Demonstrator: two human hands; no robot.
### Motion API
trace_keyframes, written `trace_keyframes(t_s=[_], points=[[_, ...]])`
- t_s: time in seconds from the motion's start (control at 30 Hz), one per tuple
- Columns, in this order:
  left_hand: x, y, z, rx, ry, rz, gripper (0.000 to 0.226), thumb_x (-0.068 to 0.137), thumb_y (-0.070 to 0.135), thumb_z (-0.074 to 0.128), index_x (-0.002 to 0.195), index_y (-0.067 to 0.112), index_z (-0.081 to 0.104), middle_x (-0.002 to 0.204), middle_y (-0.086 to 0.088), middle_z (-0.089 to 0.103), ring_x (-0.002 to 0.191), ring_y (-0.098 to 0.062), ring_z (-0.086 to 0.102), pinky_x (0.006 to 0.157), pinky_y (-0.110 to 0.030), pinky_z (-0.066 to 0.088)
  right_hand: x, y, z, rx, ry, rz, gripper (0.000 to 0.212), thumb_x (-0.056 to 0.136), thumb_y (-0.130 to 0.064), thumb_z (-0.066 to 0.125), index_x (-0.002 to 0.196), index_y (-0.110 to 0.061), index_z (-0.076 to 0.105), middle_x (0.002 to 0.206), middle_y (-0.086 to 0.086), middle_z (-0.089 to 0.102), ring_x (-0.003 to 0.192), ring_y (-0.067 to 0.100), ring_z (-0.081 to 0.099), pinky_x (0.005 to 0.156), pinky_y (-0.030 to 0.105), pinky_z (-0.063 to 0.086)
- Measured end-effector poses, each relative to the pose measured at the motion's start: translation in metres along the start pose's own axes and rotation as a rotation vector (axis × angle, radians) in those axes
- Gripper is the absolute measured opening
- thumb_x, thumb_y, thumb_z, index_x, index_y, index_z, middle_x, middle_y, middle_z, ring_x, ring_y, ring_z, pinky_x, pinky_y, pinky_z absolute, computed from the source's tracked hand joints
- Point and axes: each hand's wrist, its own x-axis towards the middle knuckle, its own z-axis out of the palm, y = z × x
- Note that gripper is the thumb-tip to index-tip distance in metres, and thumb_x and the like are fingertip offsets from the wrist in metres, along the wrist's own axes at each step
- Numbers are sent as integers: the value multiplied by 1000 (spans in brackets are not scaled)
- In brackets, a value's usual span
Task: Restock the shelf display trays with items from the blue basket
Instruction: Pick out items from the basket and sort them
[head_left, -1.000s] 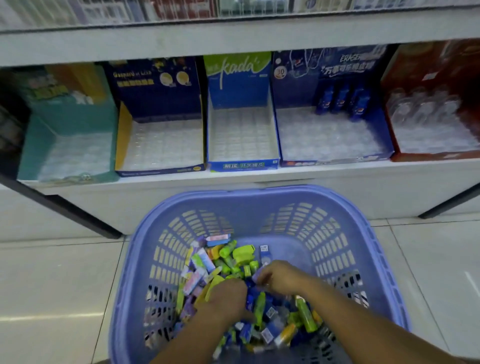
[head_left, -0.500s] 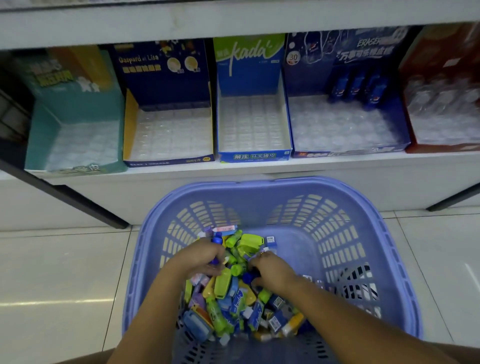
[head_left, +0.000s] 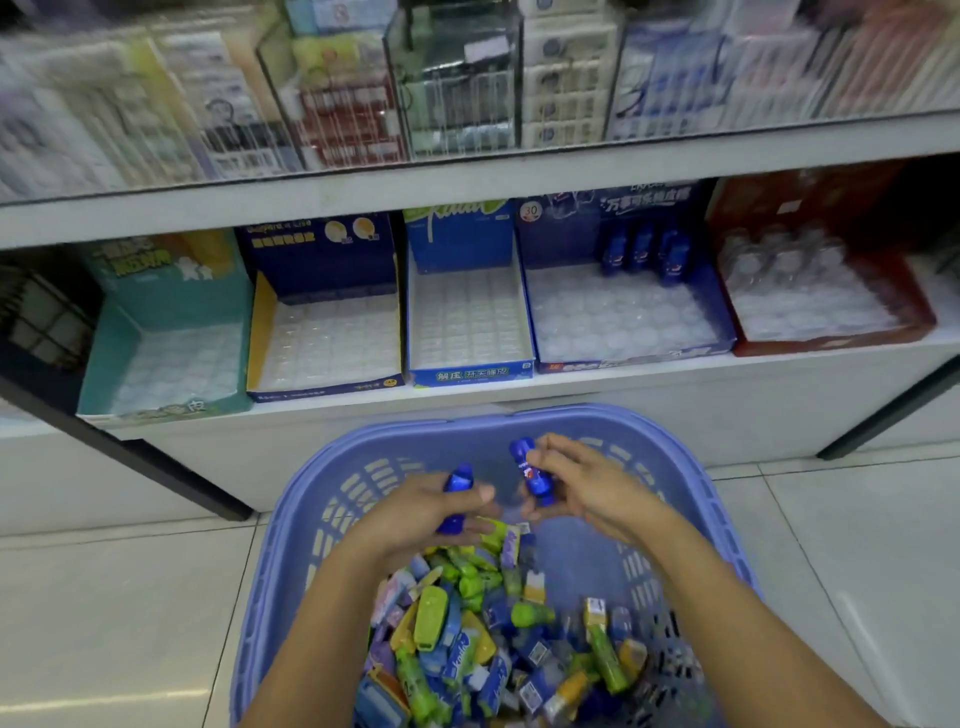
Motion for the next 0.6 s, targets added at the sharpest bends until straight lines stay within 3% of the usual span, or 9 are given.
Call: trace_keyframes(t_s=[0.1,0.2,0.3,0.43,0.6], points=[[-6,27,26,-154,-49,140,38,77,30,67,108,8,66,98,-11,74,79,-14,71,64,-21,55,-26,-37,-14,-261,-51,-146,16,89,-7,59,104,-8,63,70,1,60,56,10,55,55,18,47],[-10,44,51,-185,-89,209,36,70,31,68,99,10,70,93,-12,74,68,-11,69,58,-19,53,-43,-64,-25,-418,-29,-233,20,80,-2,69,100,-7,66,72,0,61,57,3,52,54,15,45],[-7,57,70,-256,-72,242,31,66,33,69,88,10,73,80,-10,74,57,-9,65,50,-17,50,-52,-80,-32,-299,75,-316,18,78,-2,69,93,-7,62,70,3,63,56,5,57,54,17,48],[5,78,88,-391,-101,243,34,68,33,67,91,8,73,75,-10,72,51,-8,61,44,-17,48,-55,-94,-44,-14,220,-407,20,79,-11,65,96,-1,65,76,7,69,64,11,65,62,18,53],[28,106,110,-355,-97,271,26,86,28,60,99,8,69,74,-9,72,51,-8,60,46,-18,49,-46,-113,-63,13,387,-444,14,81,-10,68,91,-1,68,75,8,71,65,14,65,64,21,54]])
